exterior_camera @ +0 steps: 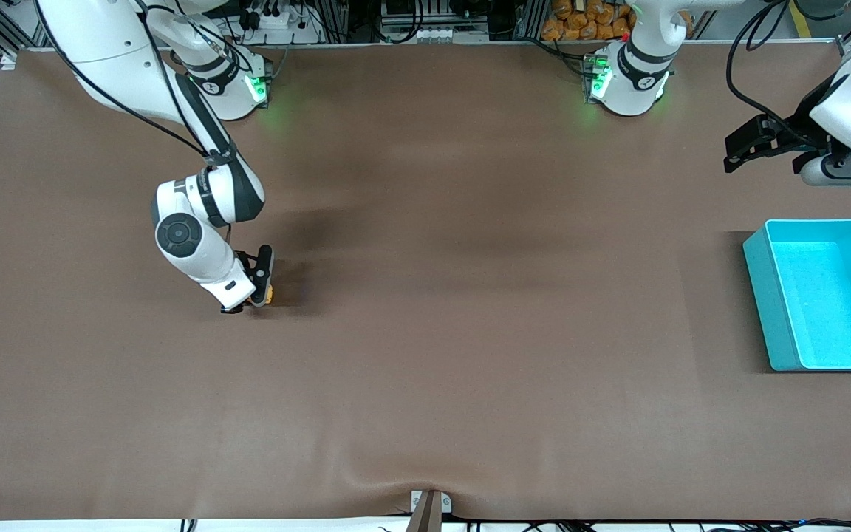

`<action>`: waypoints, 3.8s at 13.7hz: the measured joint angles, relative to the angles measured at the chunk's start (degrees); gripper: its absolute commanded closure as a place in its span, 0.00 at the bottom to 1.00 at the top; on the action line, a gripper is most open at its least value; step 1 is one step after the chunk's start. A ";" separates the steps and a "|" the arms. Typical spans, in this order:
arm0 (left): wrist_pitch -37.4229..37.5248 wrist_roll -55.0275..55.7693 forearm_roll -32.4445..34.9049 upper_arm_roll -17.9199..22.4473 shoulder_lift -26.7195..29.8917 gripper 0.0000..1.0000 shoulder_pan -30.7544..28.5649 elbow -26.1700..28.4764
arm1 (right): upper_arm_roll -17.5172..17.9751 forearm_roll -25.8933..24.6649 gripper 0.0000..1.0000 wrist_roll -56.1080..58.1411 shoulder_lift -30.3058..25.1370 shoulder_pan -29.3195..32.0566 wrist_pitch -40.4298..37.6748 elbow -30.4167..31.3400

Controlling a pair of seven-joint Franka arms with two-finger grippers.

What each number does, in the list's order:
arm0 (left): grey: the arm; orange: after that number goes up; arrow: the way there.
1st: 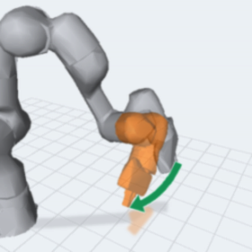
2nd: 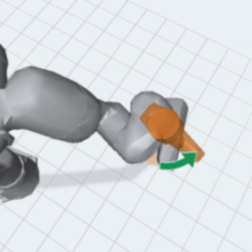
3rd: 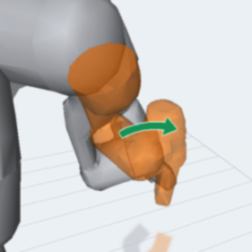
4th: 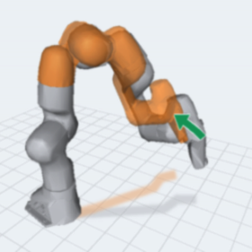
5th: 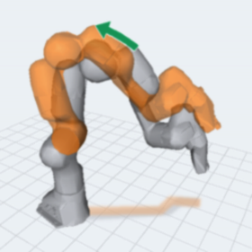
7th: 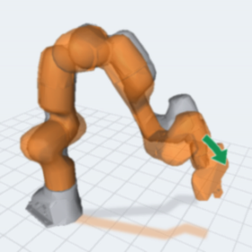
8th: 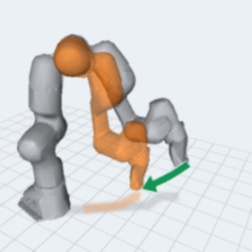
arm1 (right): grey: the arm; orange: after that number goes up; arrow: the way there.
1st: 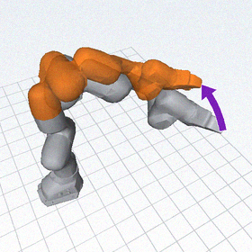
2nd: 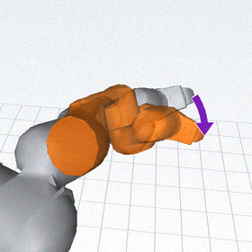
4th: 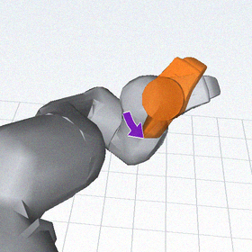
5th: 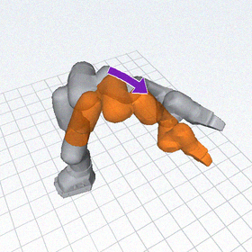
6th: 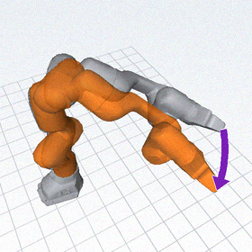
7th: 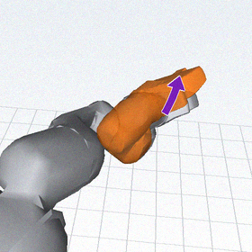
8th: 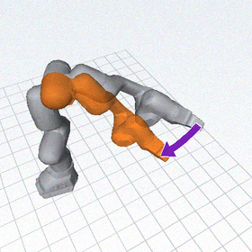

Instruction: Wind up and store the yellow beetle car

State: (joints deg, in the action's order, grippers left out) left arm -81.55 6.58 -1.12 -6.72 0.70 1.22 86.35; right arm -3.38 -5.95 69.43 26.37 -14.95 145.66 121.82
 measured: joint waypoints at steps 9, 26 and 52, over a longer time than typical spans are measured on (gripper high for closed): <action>0.00 0.00 0.00 0.00 0.00 0.00 0.00 0.00 | -0.07 -0.07 1.00 3.55 0.02 3.71 -0.27 0.08; 0.00 0.00 0.00 0.06 0.00 0.00 -0.01 0.00 | -0.21 -3.36 1.00 11.08 0.20 13.74 -0.21 0.08; 0.00 0.00 0.00 0.11 0.00 0.00 -0.01 0.00 | -0.14 -7.14 0.00 20.46 5.06 28.83 0.94 -5.33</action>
State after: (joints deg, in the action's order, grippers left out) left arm -81.55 6.58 -1.12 -6.61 0.70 1.20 86.35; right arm -3.51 -13.09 89.89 31.43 13.87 146.60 116.49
